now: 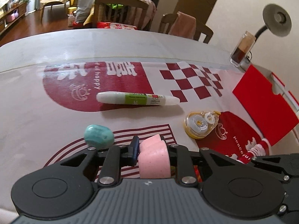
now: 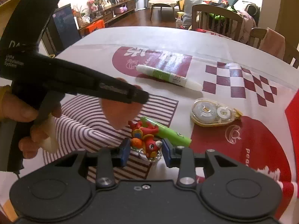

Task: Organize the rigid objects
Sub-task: 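Carry the pink heart and rooster keychain with both tools into the red shoebox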

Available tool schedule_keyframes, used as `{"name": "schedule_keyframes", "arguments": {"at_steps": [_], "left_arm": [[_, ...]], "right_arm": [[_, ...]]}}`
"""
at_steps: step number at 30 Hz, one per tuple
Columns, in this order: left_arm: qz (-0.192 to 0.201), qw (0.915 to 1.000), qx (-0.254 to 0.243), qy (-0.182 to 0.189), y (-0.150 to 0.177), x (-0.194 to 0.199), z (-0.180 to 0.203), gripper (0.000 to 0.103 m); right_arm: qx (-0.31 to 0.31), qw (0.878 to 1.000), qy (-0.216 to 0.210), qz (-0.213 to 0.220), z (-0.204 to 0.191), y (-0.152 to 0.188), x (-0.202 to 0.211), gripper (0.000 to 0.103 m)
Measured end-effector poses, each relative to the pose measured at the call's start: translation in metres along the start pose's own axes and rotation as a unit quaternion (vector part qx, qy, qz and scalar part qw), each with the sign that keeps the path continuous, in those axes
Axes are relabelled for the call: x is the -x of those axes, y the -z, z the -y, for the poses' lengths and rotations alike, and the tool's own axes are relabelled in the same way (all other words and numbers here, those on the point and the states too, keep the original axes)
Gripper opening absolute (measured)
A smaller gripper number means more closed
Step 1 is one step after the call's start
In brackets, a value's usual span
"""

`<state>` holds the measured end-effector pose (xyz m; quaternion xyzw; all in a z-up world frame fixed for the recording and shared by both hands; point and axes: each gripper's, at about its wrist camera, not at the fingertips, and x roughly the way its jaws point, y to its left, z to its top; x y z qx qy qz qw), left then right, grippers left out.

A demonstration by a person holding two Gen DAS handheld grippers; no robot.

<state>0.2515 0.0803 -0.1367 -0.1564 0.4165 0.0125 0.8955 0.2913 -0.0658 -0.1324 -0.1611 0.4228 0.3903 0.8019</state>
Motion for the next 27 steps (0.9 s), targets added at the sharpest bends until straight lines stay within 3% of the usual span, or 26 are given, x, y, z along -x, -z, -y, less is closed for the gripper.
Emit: {"name": "schedule_keyframes", "arguments": {"at_steps": [13,27], "left_arm": [[0.002,0.9998,0.018,0.011,0.001,0.054,0.009,0.021],[0.029,0.9982,-0.036,0.039,-0.012,0.098,0.076,0.021]], "right_arm": [[-0.043,0.999,0.001,0.032,0.016,-0.002,0.064,0.035],[-0.075,0.994,0.028,0.07,0.059,-0.011,0.132,0.035]]}}
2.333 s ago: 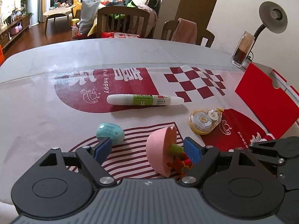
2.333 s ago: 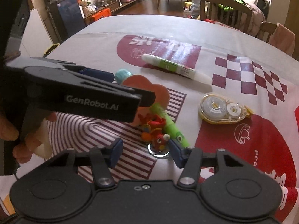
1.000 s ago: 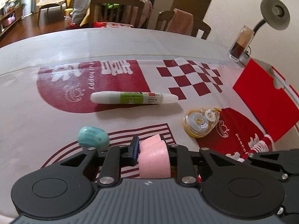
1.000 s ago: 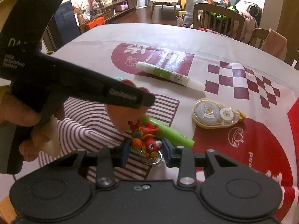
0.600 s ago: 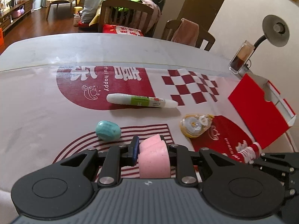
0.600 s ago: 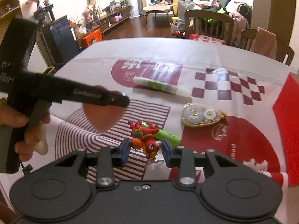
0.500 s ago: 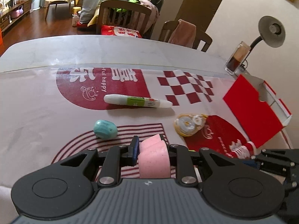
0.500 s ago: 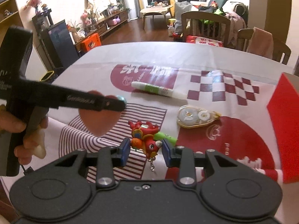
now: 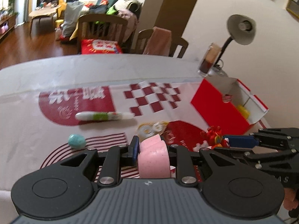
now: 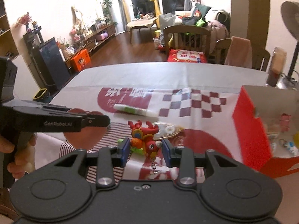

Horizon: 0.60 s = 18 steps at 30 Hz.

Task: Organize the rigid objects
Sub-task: 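Carry the pink heart and rooster keychain with both tools into the red shoebox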

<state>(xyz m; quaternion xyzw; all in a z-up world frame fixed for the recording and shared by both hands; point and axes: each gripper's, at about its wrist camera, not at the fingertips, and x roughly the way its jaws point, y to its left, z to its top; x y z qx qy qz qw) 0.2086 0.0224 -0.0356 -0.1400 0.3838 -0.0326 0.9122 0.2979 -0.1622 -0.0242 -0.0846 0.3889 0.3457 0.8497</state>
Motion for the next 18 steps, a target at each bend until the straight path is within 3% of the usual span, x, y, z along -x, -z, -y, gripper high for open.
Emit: {"name": "schedule_keyframes", "arguments": {"at_steps": [18], "left_arm": [[0.017,0.9974,-0.067,0.02,-0.034,-0.029,0.135,0.021]], "right_arm": [[-0.034,0.998,0.03,0.037,0.122,-0.018,0.05,0.035]]}}
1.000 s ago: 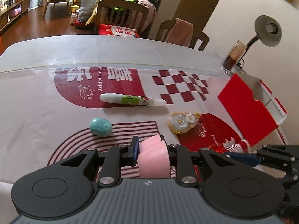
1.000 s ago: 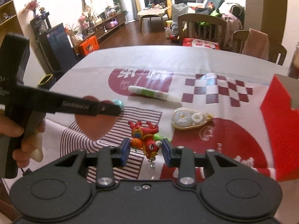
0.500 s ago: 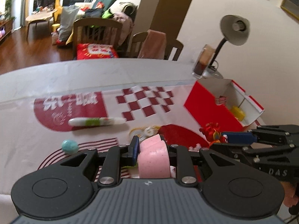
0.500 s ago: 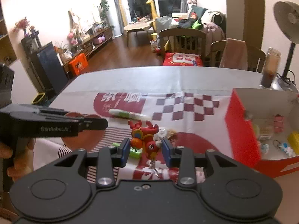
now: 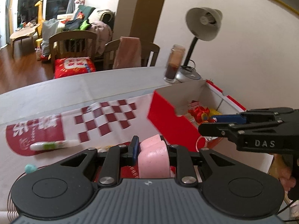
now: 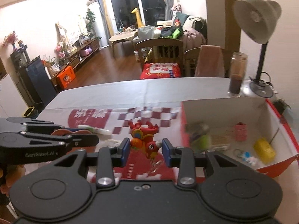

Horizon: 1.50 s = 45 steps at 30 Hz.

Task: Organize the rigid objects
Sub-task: 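Carry the pink heart and rooster keychain with both tools into the red shoebox, then open both tools to release the rooster keychain and pink heart in the box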

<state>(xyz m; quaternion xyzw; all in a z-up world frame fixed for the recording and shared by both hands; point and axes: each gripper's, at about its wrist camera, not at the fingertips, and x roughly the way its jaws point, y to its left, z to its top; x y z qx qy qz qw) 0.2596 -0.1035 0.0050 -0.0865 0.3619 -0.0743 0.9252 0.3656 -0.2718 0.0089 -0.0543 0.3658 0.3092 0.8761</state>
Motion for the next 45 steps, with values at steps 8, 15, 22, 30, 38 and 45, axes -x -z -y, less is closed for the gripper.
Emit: {"name": "schedule_keyframes", "arguments": {"at_steps": [8,15,22,30,38,45], "left_arm": [[-0.007,0.9997,-0.024,0.001,-0.019,-0.036,0.054,0.021],[-0.028,0.9989,-0.037,-0.009,-0.03,-0.079,0.084,0.021],[-0.053,0.9961,-0.07,0.007,-0.046,-0.119,0.12,0.021],[-0.091,0.99,-0.108,-0.002,-0.056,-0.17,0.154,0.021],[-0.136,0.9847,-0.107,-0.019,-0.061,-0.221,0.167,0.021],[-0.172,0.9794,-0.103,-0.024,-0.059,-0.254,0.171,0.021]], "right_arm": [[-0.012,0.999,0.027,0.014,0.066,-0.01,0.011,0.035],[-0.022,0.998,0.062,0.02,0.123,-0.02,0.011,0.035],[-0.036,0.997,0.072,-0.001,0.168,-0.022,-0.006,0.035],[-0.053,0.995,0.07,-0.04,0.202,-0.016,-0.037,0.035],[-0.062,0.991,0.077,-0.087,0.223,-0.003,-0.069,0.035],[-0.062,0.988,0.074,-0.12,0.227,0.006,-0.088,0.035]]}}
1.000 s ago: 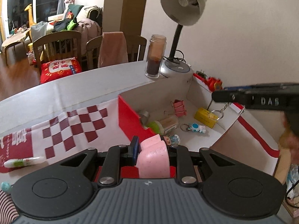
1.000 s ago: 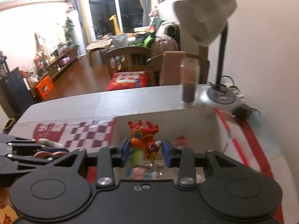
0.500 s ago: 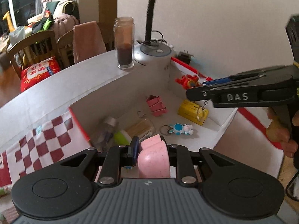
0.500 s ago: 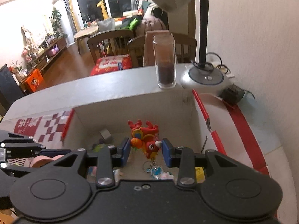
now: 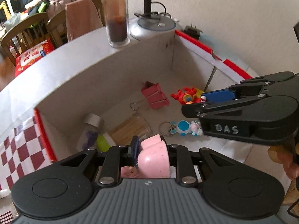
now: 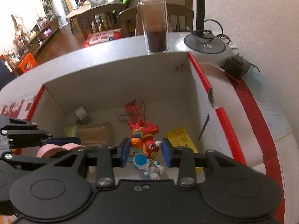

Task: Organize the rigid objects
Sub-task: 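Open both tools to release the rooster keychain and pink heart in the box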

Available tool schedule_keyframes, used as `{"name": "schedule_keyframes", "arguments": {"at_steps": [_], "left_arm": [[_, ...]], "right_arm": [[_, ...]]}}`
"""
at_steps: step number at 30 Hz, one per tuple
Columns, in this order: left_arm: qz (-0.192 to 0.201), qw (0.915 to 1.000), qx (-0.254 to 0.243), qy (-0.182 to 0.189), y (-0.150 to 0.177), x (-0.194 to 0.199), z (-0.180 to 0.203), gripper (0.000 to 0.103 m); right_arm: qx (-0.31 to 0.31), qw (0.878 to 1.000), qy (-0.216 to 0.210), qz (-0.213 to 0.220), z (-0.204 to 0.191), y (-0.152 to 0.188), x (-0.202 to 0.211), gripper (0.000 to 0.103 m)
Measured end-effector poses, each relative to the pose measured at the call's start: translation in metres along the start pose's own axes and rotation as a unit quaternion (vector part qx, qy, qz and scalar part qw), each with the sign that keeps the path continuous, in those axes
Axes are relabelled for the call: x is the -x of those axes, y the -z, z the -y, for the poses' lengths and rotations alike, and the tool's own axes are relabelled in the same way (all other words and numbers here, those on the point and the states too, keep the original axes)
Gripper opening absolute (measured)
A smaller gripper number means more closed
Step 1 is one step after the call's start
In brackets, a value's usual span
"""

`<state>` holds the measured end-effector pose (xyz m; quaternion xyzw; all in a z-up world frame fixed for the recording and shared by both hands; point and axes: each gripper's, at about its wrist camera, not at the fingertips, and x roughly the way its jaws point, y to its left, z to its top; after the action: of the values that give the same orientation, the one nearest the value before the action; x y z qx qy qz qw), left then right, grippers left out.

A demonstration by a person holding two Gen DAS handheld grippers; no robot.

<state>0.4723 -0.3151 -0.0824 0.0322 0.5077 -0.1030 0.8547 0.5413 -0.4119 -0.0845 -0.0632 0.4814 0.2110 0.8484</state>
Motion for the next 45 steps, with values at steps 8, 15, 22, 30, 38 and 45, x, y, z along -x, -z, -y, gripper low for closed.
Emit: {"name": "schedule_keyframes", "arguments": {"at_steps": [8,15,22,30,38,45], "left_arm": [[-0.038,0.9992,-0.009,0.002,-0.006,-0.021,0.011,0.021],[-0.074,0.9972,0.003,0.008,-0.008,-0.036,0.01,0.021],[-0.074,0.9972,0.002,0.009,-0.009,-0.036,0.01,0.021],[-0.052,0.9985,0.006,0.015,-0.004,-0.022,0.007,0.021],[-0.024,0.9993,0.016,0.025,0.003,0.0,0.004,0.021],[0.016,0.999,0.025,0.034,0.009,0.032,0.0,0.021]], "right_arm": [[-0.001,0.999,0.007,-0.039,0.0,0.0,-0.017,0.035],[-0.011,0.998,0.013,-0.056,0.004,0.001,-0.024,0.035],[-0.016,0.998,0.016,-0.058,0.002,0.0,-0.022,0.036],[-0.026,0.998,0.005,-0.05,0.002,-0.002,-0.012,0.039],[-0.023,0.999,-0.007,-0.039,-0.005,0.001,0.006,0.041],[-0.023,1.0,-0.014,-0.013,-0.011,0.003,0.031,0.05]]}}
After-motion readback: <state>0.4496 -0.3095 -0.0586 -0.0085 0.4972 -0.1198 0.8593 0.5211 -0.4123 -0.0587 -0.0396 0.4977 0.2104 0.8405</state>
